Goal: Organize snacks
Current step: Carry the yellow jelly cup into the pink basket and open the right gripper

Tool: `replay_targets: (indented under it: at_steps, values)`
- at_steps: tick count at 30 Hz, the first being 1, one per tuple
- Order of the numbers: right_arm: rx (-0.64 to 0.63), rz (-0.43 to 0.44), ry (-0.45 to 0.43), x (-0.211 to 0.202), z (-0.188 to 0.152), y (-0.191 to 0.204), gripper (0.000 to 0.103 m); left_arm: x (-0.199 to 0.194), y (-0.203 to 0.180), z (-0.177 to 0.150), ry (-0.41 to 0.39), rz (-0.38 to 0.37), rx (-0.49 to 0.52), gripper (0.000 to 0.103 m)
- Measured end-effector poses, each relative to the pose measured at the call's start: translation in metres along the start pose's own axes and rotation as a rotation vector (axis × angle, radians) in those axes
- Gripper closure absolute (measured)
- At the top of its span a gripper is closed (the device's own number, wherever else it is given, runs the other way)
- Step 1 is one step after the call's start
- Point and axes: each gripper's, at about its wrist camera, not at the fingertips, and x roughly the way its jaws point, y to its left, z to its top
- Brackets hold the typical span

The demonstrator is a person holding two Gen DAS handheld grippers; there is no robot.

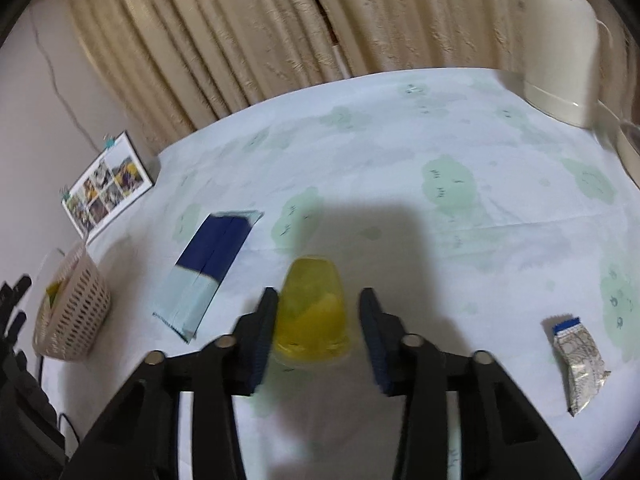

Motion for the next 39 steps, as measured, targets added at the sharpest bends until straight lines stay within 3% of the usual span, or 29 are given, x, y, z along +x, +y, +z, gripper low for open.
replay_targets:
  at_steps: [7,16,30,39]
  values:
    - [0.001,-0.016,-0.006,-0.003,-0.002,0.01,0.072,0.0,0.003,0.0,0.002,-0.007,-0.009,0.021]
    - [-0.015,0.117,-0.014,-0.006,0.003,0.052,0.072,0.001,0.005,0.001,0.005,-0.011,-0.021,0.021]
    - [-0.154,0.35,0.003,0.003,0.018,0.18,0.072,-0.004,0.004,-0.001,0.009,-0.039,-0.038,0.021]
    - [-0.213,0.414,0.02,0.021,0.021,0.237,0.071,-0.006,0.014,0.003,-0.003,-0.035,-0.09,0.021]
